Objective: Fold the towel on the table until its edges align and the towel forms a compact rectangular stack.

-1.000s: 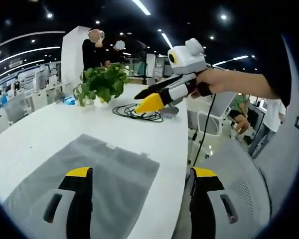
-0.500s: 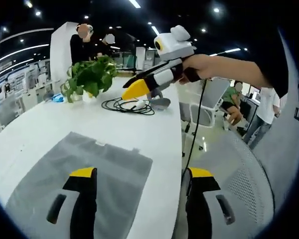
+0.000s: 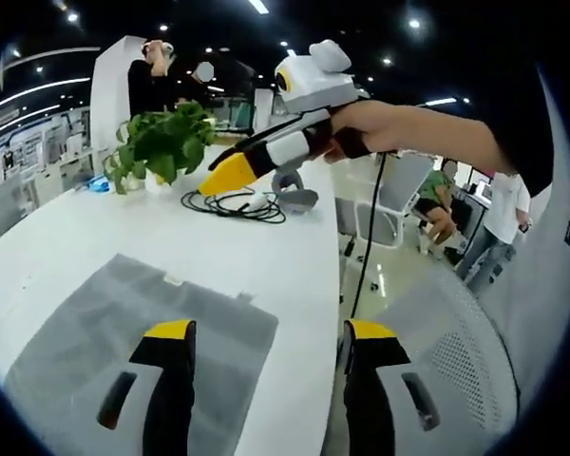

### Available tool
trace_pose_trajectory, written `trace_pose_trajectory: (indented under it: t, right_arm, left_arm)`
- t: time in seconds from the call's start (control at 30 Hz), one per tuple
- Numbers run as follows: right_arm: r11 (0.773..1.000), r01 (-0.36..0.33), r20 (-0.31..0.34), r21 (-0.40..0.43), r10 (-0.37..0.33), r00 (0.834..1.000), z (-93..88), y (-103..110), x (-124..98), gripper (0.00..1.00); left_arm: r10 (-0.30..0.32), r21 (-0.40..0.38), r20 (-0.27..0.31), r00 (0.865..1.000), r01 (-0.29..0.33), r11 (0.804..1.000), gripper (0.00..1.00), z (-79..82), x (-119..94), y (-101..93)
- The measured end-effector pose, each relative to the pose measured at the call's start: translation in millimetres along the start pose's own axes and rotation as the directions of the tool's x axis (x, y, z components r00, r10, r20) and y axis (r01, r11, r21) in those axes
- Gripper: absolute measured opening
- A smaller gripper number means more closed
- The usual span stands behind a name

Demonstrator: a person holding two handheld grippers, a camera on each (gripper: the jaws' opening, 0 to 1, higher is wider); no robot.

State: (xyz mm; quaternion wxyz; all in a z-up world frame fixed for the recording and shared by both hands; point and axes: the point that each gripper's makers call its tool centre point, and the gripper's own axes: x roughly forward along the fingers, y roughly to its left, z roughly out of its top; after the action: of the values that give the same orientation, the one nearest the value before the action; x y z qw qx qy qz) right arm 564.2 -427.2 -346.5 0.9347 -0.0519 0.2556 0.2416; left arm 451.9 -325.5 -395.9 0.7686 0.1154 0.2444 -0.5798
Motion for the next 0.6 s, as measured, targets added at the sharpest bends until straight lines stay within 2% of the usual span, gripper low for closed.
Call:
trace_pose_trajectory:
  t: [0.23,0.43,0.6]
  right_arm:
    - [1.0,-0.013,-0.016,0.004,0.013,1.0,-2.6,-5.8,8.4,0.58]
    - [1.0,-0.024,-0.03,0.001,0.024,0.999,-4.1,-6.5,15.4,0.58]
    - [1.0,-0.024,-0.038,-0.001,0.024,0.999,-4.1,-11.2,20.3,0.58]
  left_arm:
    - [-0.031,-0.013,0.005,1.0,0.031,0.999,0.63,4.6,12.9,-3.7]
    - [-0.036,-0.024,0.002,0.999,0.036,0.999,0.62,2.6,22.1,-1.7]
    - [-0.066,-0.049,-0.007,0.998,0.065,0.997,0.61,-2.9,38.3,-4.2]
